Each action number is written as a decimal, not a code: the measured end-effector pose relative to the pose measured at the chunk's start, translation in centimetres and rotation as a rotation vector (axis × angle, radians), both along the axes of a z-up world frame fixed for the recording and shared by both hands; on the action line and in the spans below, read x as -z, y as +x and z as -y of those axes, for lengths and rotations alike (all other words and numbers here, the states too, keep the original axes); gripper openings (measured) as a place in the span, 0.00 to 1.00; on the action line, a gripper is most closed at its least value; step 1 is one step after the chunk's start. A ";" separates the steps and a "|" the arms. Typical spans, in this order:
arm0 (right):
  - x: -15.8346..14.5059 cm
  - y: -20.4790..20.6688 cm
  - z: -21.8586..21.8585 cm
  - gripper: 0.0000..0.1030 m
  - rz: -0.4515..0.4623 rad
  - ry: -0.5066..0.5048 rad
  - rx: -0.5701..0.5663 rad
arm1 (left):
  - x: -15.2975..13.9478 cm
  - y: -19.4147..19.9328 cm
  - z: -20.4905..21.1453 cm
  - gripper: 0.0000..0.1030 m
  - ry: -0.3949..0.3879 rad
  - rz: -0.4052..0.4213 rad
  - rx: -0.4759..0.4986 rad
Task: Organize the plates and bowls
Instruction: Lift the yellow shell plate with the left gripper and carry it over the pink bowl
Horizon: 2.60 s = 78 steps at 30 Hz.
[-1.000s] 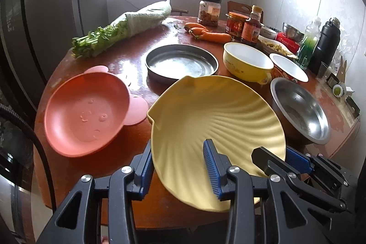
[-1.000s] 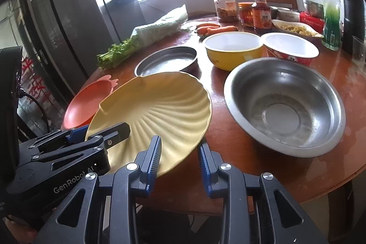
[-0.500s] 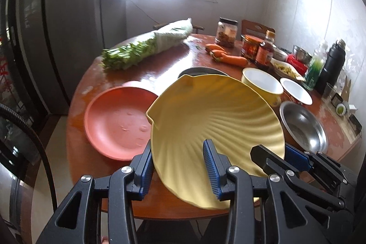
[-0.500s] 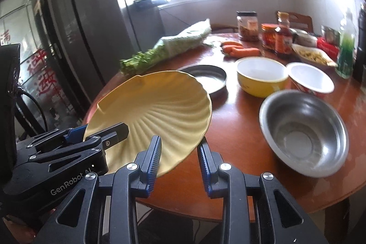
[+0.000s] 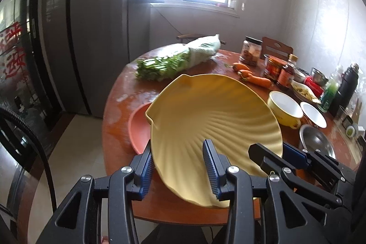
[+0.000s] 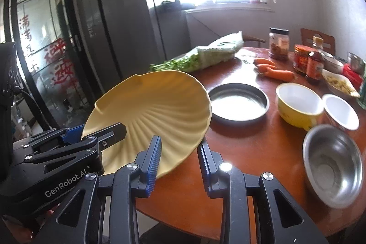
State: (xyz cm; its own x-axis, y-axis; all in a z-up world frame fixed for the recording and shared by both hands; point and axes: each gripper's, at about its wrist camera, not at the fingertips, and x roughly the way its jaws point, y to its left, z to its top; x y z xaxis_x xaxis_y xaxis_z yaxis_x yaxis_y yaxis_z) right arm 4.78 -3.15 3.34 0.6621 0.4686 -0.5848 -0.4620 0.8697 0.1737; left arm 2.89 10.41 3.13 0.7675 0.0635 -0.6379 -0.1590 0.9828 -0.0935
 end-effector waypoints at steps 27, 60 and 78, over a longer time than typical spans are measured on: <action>4.4 7.3 -5.9 0.32 -0.078 -0.118 -0.108 | 4.8 5.3 -4.1 0.38 -0.028 -0.126 -0.084; 5.7 9.3 -8.1 0.38 -0.065 -0.202 -0.091 | 5.4 4.2 -3.7 0.39 0.038 -0.163 -0.051; 3.7 8.8 -5.6 0.47 -0.060 -0.133 -0.056 | 4.8 3.7 -1.9 0.40 0.030 -0.158 0.016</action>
State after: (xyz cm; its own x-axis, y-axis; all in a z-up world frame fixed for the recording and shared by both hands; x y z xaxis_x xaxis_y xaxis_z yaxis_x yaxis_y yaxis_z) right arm 13.59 2.41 -0.36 0.5990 0.4195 -0.6821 -0.5024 0.8602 0.0879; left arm 6.57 12.33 -1.69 0.6587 0.0728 -0.7489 -0.1535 0.9874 -0.0390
